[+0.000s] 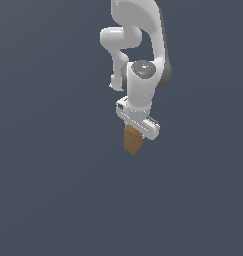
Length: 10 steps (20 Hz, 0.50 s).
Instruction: Pick up the object and move it to a goal position.
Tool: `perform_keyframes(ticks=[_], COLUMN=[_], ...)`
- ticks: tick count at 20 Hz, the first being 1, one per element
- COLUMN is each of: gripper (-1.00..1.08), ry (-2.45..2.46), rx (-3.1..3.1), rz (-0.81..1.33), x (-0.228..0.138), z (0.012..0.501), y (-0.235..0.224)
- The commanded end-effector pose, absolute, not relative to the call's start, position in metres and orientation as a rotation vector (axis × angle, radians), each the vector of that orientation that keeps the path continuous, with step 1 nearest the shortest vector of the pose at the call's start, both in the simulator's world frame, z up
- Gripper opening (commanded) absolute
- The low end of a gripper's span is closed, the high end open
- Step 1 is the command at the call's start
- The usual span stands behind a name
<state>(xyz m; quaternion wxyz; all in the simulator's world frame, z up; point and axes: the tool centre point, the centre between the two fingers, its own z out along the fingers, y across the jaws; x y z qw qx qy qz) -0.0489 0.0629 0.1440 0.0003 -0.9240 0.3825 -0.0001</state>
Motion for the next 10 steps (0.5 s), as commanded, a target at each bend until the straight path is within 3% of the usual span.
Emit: perform_keyframes(ticks=[1, 10], gripper=[-1.00, -1.00], ry=[1.202, 1.201], rx=[-2.903, -2.902], rz=[0.000, -0.001], x=[-0.0489, -0.0489], z=[0.1428, 0.1451], y=[0.0624, 0.0629])
